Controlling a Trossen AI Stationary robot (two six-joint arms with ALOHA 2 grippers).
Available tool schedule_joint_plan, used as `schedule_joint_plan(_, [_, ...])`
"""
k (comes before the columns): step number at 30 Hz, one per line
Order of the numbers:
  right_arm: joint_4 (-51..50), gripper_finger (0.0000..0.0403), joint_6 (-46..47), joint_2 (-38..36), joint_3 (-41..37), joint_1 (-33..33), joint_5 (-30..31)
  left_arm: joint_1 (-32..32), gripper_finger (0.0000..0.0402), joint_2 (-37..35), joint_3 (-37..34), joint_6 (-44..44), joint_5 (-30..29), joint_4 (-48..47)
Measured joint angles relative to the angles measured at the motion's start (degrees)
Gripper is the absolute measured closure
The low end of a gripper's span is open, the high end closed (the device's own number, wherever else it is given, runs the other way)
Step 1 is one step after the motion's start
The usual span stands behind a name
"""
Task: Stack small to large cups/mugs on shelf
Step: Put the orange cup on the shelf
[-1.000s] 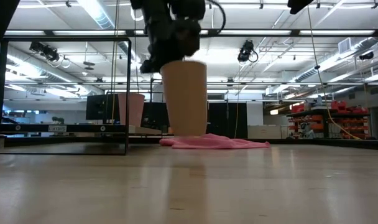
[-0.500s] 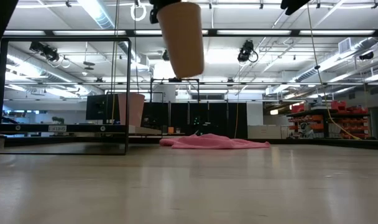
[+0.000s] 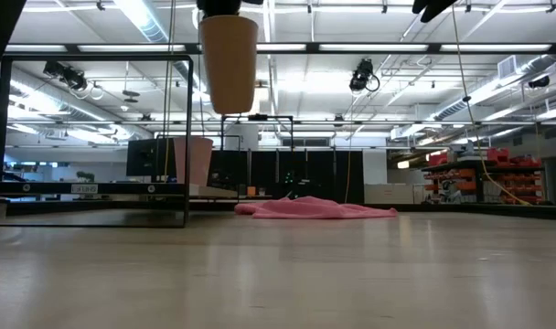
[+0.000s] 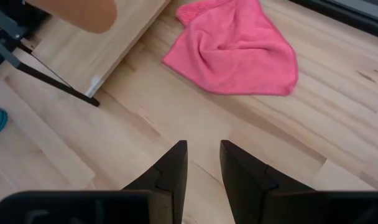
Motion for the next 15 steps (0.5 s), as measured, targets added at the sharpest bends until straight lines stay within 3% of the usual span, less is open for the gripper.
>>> schedule_joint_plan(11, [0.1,0.03,1.7,0.0,0.0,-1.0,0.0,3.8,0.0392,-6.5,0.0,2.4,0.3,-2.3])
schedule_joint_plan(15, [0.1,0.03,2.3,0.0,0.0,-2.4,0.1,6.1,0.0392,-9.8,-3.4,2.7,0.5,-2.1])
